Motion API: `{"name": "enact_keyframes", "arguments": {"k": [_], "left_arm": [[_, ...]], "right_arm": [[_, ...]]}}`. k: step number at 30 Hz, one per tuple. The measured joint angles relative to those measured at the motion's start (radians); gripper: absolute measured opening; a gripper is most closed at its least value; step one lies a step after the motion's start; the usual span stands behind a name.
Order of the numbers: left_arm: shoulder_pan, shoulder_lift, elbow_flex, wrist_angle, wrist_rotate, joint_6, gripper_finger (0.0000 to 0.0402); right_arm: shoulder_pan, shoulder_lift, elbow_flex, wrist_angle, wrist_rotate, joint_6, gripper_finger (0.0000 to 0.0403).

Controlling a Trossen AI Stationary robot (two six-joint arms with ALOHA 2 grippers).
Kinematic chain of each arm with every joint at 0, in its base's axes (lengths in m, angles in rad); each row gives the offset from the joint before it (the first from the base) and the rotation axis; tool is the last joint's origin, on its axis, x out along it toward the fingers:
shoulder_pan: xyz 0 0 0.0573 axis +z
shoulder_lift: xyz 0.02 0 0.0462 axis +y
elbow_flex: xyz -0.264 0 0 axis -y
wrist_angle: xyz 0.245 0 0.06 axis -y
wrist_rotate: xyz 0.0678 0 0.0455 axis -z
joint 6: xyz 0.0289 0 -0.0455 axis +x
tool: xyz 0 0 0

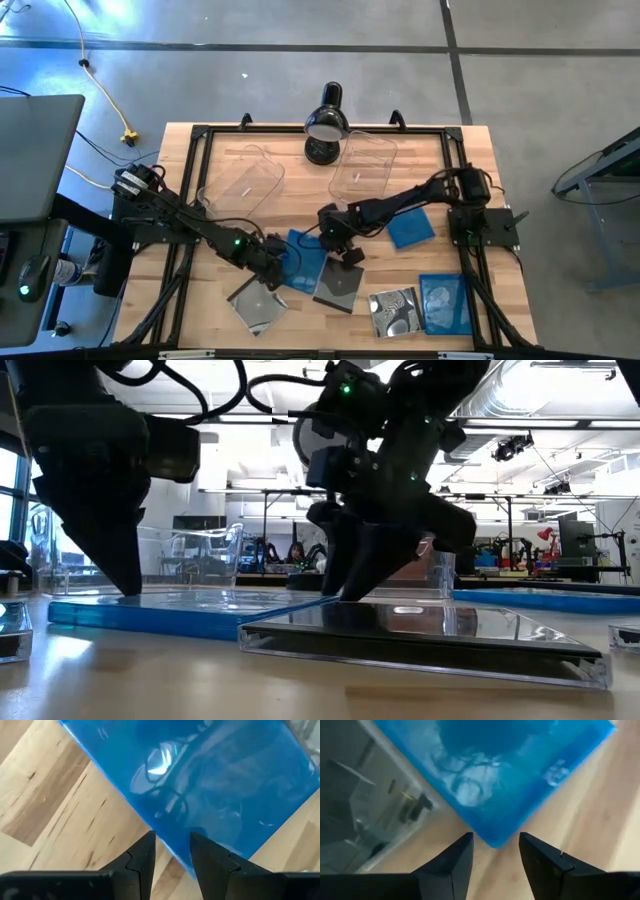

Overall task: Pick & place jewel cases by type
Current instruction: Put the left blue CD case into the left transparent bin

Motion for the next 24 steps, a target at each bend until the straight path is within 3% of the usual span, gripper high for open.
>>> {"name": "enact_keyframes", "arguments": {"k": [4, 7, 16, 20, 24], "left_arm": [[0.0, -0.001, 0.001, 0.015, -0.073, -0.004, 0.0119], [0.001, -0.001, 0.001, 0.013, -0.084, -0.002, 0.0119], [0.0, -0.005, 0.002, 0.014, 0.145, 0.13, 0.0119], [0.0, -0.005, 0.029, -0.045, 0.191, 0.194, 0.012], [0.0, -0.005, 0.09, -0.133, 0.174, 0.26, 0.0135]], "right_arm": [[0.005, 0.03, 0.001, 0.026, -0.041, -0.004, 0.0156], [0.013, 0.037, 0.003, 0.025, -0.003, -0.013, 0.0156], [0.009, 0.037, 0.002, 0.03, 0.007, -0.007, 0.0156], [0.009, 0.038, 0.002, 0.032, -0.003, -0.008, 0.0156], [0.009, 0.038, 0.001, 0.033, -0.003, -0.007, 0.0156]]}}
